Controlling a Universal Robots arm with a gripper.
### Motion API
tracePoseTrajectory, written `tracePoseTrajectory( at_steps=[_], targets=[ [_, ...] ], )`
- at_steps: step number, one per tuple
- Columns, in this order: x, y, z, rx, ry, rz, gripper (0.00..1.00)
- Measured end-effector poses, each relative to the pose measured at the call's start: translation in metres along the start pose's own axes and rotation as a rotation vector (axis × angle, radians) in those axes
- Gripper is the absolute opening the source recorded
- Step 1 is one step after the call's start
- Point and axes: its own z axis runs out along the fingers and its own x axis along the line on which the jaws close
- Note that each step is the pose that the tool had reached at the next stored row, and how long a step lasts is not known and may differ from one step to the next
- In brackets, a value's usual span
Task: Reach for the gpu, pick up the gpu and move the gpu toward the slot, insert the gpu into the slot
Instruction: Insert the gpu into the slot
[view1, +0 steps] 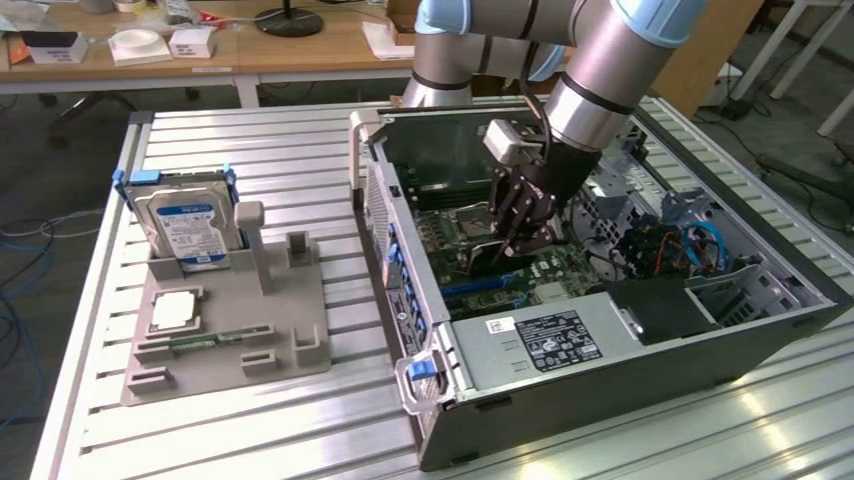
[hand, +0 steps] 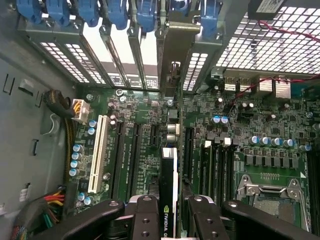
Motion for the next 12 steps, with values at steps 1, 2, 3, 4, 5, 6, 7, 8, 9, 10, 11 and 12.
tracePoseTrajectory(
  at_steps=[1, 2, 3, 4, 5, 6, 7, 8, 9, 10, 11, 12],
  targets=[
    [-0.0001, 0.0003, 0.0005, 0.0, 0.0, 0.0, 0.27],
    [-0.0002, 0.0006, 0.0009, -0.0001, 0.0001, 0.0, 0.27],
    [-0.0003, 0.0008, 0.0013, -0.0001, 0.0001, 0.0, 0.27],
    [-0.0005, 0.0011, 0.0018, -0.0001, 0.0002, 0.0, 0.27],
    [-0.0008, 0.0013, 0.0022, -0.0002, 0.0002, 0.0, 0.27],
    [-0.0012, 0.0014, 0.0026, -0.0001, 0.0001, 0.0, 0.27],
    [-0.0017, 0.0015, 0.0029, -0.0001, 0.0, 0.0, 0.27],
    [-0.0023, 0.0014, 0.0034, -0.0001, -0.0001, 0.0, 0.27],
    [-0.0029, 0.0013, 0.0039, -0.0001, -0.0001, 0.0, 0.27],
    [-0.0033, 0.0012, 0.0046, -0.0001, 0.0, 0.0, 0.27],
    [-0.0037, 0.0011, 0.0055, -0.0002, 0.0, 0.0, 0.27],
    [-0.0038, 0.001, 0.0063, -0.0003, 0.0001, 0.0, 0.27]
  ],
)
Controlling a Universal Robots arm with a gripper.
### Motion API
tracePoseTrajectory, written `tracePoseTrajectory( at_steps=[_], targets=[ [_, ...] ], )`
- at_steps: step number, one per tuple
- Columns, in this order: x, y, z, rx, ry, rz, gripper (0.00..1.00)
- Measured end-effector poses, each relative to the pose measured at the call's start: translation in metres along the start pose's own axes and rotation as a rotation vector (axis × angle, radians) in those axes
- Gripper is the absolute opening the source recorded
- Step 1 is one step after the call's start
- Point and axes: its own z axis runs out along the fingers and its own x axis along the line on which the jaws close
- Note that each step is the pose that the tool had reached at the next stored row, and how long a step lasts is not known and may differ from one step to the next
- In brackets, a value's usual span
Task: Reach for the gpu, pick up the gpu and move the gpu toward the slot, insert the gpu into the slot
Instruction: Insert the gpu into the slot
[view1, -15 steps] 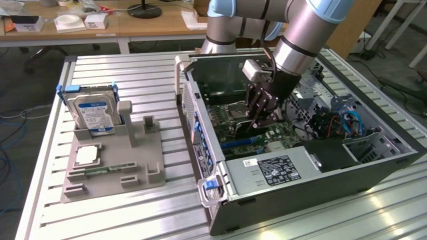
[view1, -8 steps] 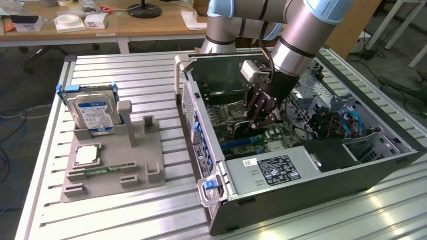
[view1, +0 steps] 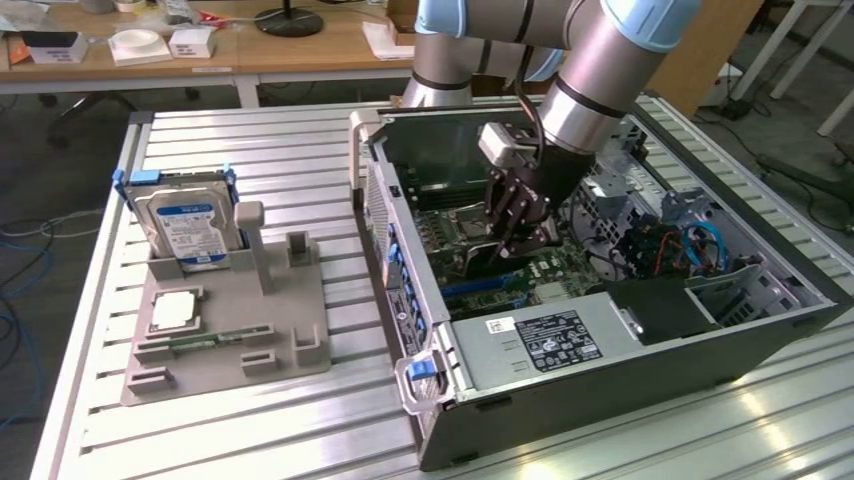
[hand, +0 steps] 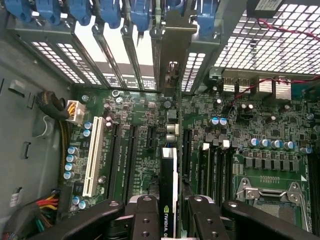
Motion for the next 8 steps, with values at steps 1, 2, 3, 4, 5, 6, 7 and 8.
tracePoseTrajectory(
  at_steps=[1, 2, 3, 4, 5, 6, 7, 8],
  targets=[
    [-0.0001, 0.0001, 0.0007, -0.0003, -0.0001, 0.0, 0.27],
    [-0.0002, 0.0001, 0.0013, -0.0008, -0.0001, 0.0, 0.27],
    [-0.0003, 0.0002, 0.0018, -0.0016, -0.0001, 0.0, 0.27],
    [-0.0004, 0.0002, 0.0024, -0.0024, -0.0002, 0.0, 0.27],
    [-0.0005, 0.0002, 0.003, -0.0033, -0.0002, 0.0, 0.27],
    [-0.0006, 0.0002, 0.0035, -0.004, -0.0004, 0.001, 0.27],
    [-0.0005, 0.0002, 0.0039, -0.0043, -0.0006, 0.001, 0.27],
    [-0.0005, 0.0003, 0.0041, -0.0045, -0.0007, 0.002, 0.27]
  ],
)
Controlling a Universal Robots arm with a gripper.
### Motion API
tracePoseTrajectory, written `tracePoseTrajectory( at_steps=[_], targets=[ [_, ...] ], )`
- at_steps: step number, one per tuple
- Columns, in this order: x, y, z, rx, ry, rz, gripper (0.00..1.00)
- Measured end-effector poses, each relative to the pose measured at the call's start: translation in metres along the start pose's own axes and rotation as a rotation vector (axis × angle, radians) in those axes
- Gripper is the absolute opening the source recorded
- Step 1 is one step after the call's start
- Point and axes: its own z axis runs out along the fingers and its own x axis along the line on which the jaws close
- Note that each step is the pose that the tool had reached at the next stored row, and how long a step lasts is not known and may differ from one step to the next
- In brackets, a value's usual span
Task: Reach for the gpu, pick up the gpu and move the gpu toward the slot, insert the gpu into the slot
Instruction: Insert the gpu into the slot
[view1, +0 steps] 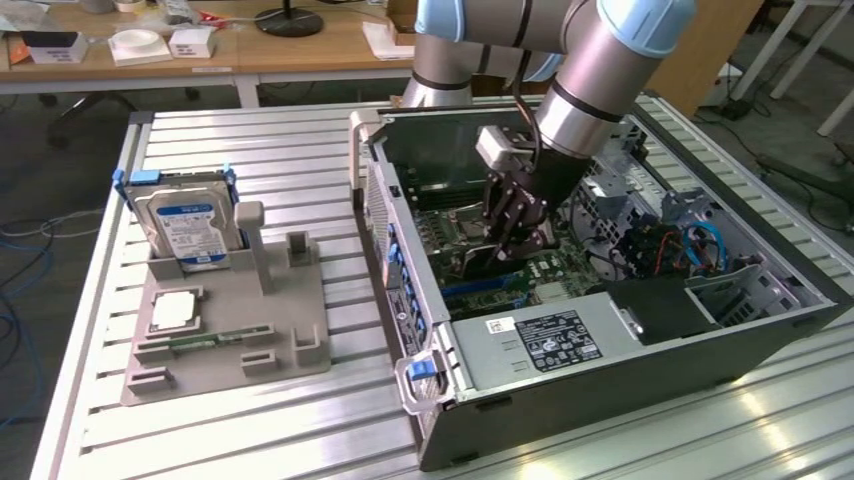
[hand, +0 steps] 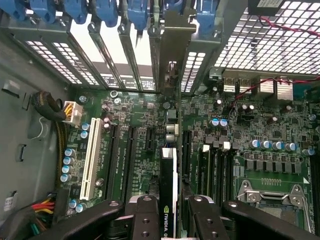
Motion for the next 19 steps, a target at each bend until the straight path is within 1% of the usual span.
tracePoseTrajectory(
  at_steps=[10, 14, 19],
  targets=[
    [-0.0001, -0.0005, 0.0016, 0.0001, -0.0005, 0.0, 0.27],
    [0.0001, -0.0037, 0.0009, 0.0, -0.0007, 0.0, 0.27],
    [0.0003, -0.004, 0.001, -0.0003, -0.0003, 0.001, 0.27]
  ],
)
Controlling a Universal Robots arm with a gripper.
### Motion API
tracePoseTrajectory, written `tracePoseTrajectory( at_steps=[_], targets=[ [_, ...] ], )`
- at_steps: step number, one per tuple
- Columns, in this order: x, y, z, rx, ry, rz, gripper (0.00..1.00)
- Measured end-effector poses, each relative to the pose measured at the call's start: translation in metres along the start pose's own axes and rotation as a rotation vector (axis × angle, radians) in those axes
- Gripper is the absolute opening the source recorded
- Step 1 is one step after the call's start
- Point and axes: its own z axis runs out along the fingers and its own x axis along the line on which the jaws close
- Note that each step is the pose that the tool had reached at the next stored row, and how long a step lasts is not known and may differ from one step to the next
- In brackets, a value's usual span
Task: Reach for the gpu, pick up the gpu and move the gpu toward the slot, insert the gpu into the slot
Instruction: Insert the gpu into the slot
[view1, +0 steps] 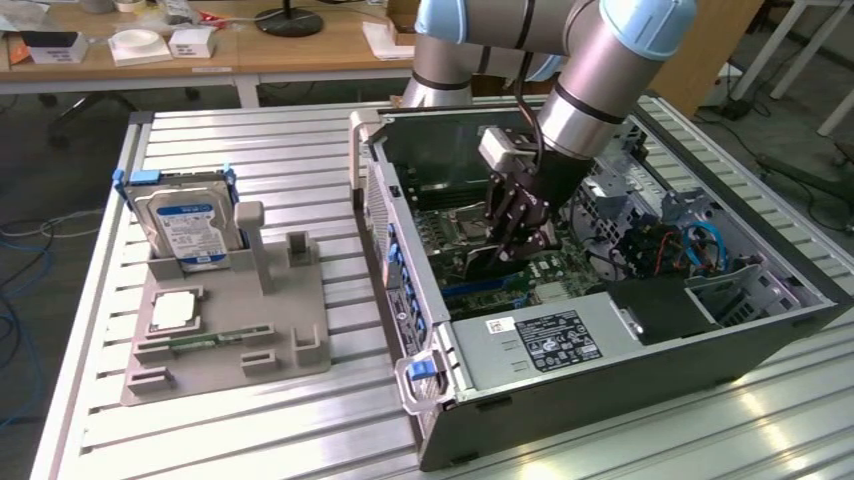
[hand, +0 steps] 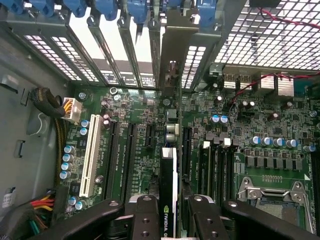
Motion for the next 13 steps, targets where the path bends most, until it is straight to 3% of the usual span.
tracePoseTrajectory(
  at_steps=[13],
  targets=[
    [0.0025, 0.0029, 0.0022, 0.0004, -0.0015, 0.0, 0.27]
  ],
)
